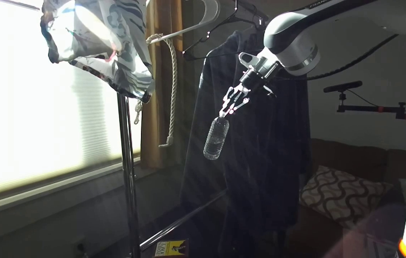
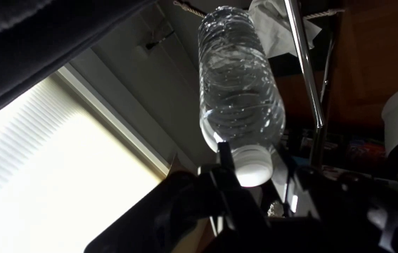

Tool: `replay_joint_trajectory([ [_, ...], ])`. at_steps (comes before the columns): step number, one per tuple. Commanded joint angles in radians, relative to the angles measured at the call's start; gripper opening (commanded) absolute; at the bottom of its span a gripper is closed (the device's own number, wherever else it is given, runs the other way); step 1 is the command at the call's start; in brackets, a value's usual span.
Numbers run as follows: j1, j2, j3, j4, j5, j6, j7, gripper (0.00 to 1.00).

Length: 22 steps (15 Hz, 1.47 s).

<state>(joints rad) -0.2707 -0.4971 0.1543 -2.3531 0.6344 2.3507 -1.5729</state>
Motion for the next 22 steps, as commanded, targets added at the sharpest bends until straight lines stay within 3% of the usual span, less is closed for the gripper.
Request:
replay_joint_trajectory([
  [1,0.136,-0.005,-0.117,-0.018,-0.08,0.033,0.047,0.08],
  [6,0.132,-0.04,-0.194,0.023,-0.408,-0.203,0.266,0.08],
  [11,0.13,-0.093,-0.239,0.098,-0.603,-0.408,0.434,0.08],
  [12,0.137,-0.104,-0.259,0.1,-0.599,-0.417,0.457,0.08],
  [13,0.173,-0.068,-0.272,0.094,-0.59,-0.376,0.424,0.31],
  [16,0.171,-0.089,-0.288,0.103,-0.602,-0.396,0.452,0.31],
  [17,0.149,-0.081,-0.266,0.095,-0.619,-0.337,0.518,0.08],
  [22,0.122,-0.092,-0.295,0.108,-0.698,-0.283,0.691,0.08],
])
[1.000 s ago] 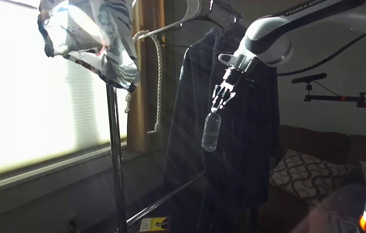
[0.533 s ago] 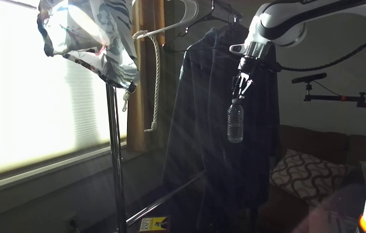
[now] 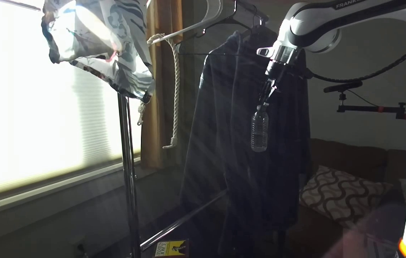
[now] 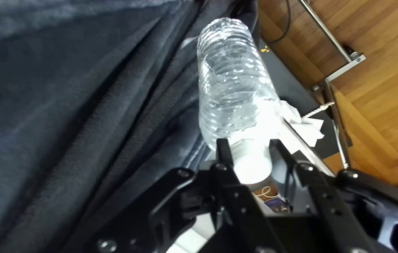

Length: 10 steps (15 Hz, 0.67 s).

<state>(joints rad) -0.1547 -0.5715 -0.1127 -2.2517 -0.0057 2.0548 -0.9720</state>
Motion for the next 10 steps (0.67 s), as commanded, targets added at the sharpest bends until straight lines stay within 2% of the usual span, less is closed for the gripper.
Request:
replay_joint_trajectory([
  [1,0.01,-0.025,-0.04,0.004,-0.062,0.001,0.107,0.08],
  [4,0.034,-0.059,-0.099,-0.018,-0.044,-0.089,0.068,0.08],
  [8,0.0,-0.126,-0.134,-0.041,-0.091,-0.185,0.08,0.08],
  [9,0.027,-0.058,-0.137,-0.004,-0.072,-0.156,0.085,0.31],
  [10,0.025,-0.073,-0.146,-0.007,-0.078,-0.171,0.085,0.31],
])
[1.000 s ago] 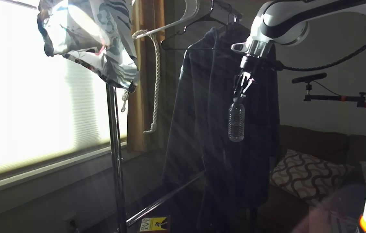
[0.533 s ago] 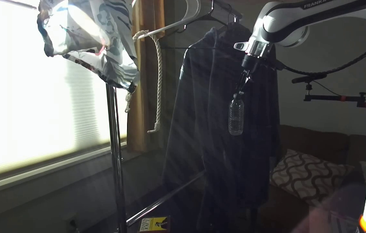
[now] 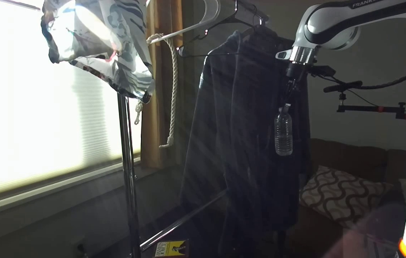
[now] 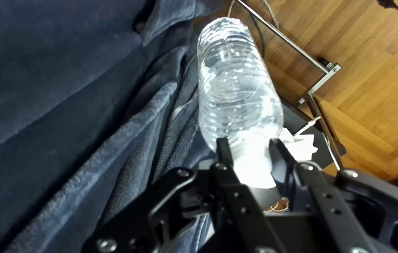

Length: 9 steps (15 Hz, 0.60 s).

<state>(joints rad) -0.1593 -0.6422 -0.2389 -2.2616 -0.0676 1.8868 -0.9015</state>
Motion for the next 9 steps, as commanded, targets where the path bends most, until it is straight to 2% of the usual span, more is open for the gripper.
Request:
replay_joint_trajectory([
  [1,0.029,-0.014,-0.025,0.0,-0.018,-0.009,0.014,0.31],
  [2,0.03,-0.02,-0.027,0.004,-0.001,0.001,0.035,0.08],
  [5,0.009,-0.036,-0.032,0.037,-0.016,0.015,0.092,0.08],
  [9,-0.01,-0.052,-0.024,0.049,-0.066,0.113,0.158,0.08],
])
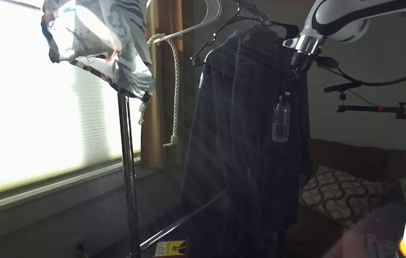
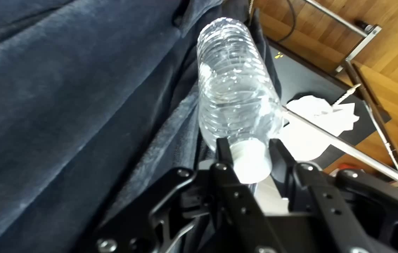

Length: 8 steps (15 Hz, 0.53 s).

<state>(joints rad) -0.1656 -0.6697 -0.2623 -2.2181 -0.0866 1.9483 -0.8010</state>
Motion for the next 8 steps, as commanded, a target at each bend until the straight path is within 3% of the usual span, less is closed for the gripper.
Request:
replay_joint_trajectory([
  [1,-0.012,-0.021,0.005,0.01,-0.068,0.062,0.078,0.08],
  [8,-0.035,-0.006,0.012,0.022,-0.239,0.018,0.168,0.08],
])
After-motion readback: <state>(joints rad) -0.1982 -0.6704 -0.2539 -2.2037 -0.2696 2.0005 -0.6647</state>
